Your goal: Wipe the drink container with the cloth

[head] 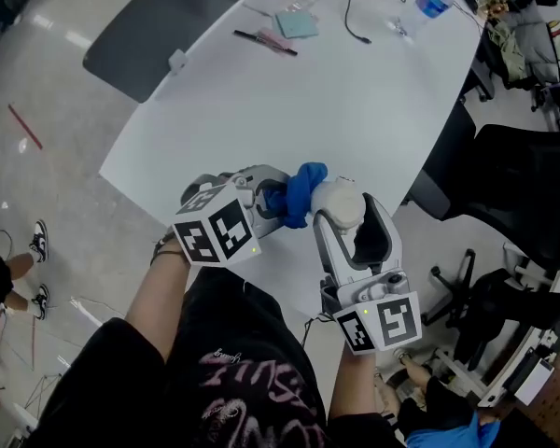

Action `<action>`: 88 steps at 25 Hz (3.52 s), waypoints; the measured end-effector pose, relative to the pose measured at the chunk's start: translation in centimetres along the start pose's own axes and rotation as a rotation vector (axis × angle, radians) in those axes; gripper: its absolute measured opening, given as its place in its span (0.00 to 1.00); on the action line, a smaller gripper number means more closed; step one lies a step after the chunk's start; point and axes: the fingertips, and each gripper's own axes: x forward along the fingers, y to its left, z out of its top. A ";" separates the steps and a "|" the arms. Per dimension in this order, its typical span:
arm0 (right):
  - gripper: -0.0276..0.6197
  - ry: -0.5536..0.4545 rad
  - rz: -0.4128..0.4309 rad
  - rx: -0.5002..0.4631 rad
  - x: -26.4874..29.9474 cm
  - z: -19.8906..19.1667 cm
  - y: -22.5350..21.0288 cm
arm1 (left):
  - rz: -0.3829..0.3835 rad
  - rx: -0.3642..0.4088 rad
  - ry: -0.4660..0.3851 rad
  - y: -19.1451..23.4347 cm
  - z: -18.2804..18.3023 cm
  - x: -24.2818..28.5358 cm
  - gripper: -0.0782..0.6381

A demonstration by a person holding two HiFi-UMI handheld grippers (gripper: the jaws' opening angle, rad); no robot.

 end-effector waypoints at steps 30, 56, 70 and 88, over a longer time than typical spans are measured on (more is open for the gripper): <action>0.52 -0.008 0.022 -0.006 -0.1 -0.4 -0.1 | 0.059 0.188 0.047 -0.4 3.8 -3.0 0.25; 0.52 0.013 0.016 0.005 0.3 -0.3 -0.2 | -0.031 0.150 0.152 0.8 -2.1 1.4 0.25; 0.52 0.015 0.007 0.001 0.3 -0.5 -0.2 | -0.040 0.182 0.266 1.2 -5.4 3.2 0.25; 0.53 0.014 0.027 -0.004 0.1 -0.6 -0.3 | 0.265 -0.130 -0.102 4.0 0.5 -6.4 0.25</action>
